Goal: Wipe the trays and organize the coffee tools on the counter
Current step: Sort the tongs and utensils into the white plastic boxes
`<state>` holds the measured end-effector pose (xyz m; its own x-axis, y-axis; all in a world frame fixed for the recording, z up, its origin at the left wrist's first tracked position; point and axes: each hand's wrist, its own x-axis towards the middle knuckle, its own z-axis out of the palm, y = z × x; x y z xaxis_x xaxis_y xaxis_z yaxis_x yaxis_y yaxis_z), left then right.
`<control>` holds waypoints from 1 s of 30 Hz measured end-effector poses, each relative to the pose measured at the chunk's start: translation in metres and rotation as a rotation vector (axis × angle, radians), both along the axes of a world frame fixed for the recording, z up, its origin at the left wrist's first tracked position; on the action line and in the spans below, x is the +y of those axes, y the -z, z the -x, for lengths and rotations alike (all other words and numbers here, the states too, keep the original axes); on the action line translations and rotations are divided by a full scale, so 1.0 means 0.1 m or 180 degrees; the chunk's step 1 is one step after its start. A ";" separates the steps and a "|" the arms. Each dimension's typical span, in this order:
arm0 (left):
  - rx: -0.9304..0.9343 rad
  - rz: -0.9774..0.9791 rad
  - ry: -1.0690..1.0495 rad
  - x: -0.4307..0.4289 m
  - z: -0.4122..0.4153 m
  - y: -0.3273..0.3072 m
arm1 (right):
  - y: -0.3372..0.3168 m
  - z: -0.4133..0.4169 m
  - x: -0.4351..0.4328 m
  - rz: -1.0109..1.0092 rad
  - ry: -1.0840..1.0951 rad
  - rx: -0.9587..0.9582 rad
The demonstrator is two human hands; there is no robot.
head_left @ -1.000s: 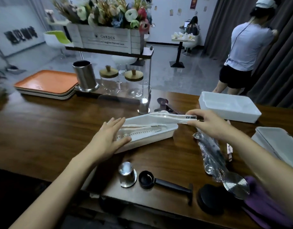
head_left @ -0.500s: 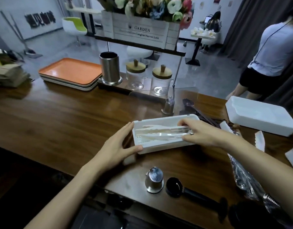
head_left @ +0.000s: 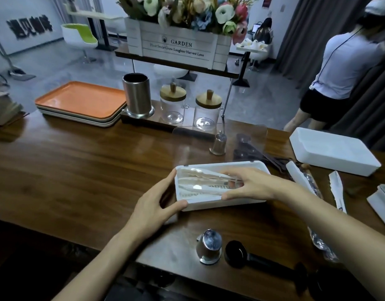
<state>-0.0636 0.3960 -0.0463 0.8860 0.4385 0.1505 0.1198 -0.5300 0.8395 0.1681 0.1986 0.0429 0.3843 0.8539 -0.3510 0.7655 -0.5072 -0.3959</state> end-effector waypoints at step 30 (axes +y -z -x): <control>0.0080 -0.0058 -0.0045 -0.04 0.02 -0.04 | 0.00 0.06 0.13 -0.0480 -0.0357 -0.1050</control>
